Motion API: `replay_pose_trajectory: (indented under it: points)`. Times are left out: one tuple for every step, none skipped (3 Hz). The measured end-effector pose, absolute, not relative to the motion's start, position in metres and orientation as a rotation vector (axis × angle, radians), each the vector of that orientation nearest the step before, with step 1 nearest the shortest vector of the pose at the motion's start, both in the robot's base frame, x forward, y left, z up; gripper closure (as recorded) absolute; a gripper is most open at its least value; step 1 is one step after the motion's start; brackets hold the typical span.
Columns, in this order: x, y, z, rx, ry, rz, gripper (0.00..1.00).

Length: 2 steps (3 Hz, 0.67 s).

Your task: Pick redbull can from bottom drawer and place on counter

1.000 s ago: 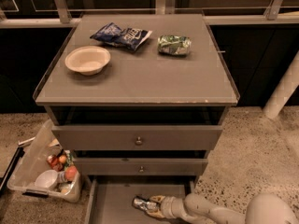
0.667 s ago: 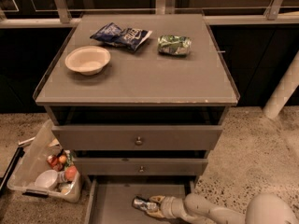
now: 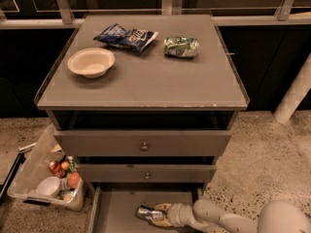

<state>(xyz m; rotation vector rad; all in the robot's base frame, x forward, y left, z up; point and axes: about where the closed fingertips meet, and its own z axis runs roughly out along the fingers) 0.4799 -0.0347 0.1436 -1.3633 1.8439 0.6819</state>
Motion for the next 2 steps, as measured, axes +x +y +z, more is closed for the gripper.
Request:
replay_pose_trajectory:
  points:
    - [0.477,-0.041,0.171,-1.368,1.813,0.747,1.00]
    - [0.477,-0.059,0.204,-1.393,1.777,0.746,1.00]
